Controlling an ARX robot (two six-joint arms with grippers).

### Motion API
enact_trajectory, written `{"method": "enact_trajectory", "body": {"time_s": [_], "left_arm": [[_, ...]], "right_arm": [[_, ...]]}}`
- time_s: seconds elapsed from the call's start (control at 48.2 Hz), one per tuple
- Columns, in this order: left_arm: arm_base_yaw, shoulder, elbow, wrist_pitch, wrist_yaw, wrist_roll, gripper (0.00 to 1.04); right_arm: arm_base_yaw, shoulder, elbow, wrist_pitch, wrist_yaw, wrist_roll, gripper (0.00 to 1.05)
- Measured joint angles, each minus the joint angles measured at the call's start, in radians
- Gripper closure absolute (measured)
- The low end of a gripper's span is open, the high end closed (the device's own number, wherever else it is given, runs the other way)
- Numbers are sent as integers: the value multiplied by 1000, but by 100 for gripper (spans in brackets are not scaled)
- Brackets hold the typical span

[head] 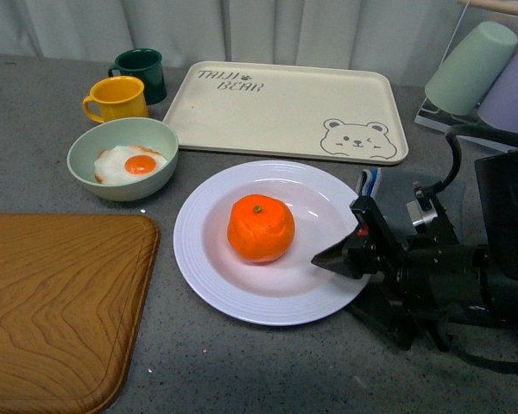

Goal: Place orange and plate with both arms

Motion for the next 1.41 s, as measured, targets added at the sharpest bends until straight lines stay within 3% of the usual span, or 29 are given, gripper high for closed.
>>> {"method": "enact_trajectory", "body": {"time_s": [0.062, 0.228, 0.394, 0.892, 1.058, 1.41], "left_arm": [[0, 0, 0, 0, 0, 0, 7], [0, 0, 0, 0, 0, 0, 7], [0, 0, 0, 0, 0, 0, 7], [0, 0, 0, 0, 0, 0, 7], [0, 0, 0, 0, 0, 0, 7], [0, 0, 0, 0, 0, 0, 7]], "right_arm": [[0, 4, 3, -14, 5, -1, 59], [-1, 11, 19, -57, 6, -10, 89], [-7, -11, 34, -32, -36, -26, 101], [-56, -40, -26, 297, -116, 66, 102], [-61, -20, 100, 225, -117, 87, 102], [-58, 184, 566, -16, -94, 127, 102]]}}
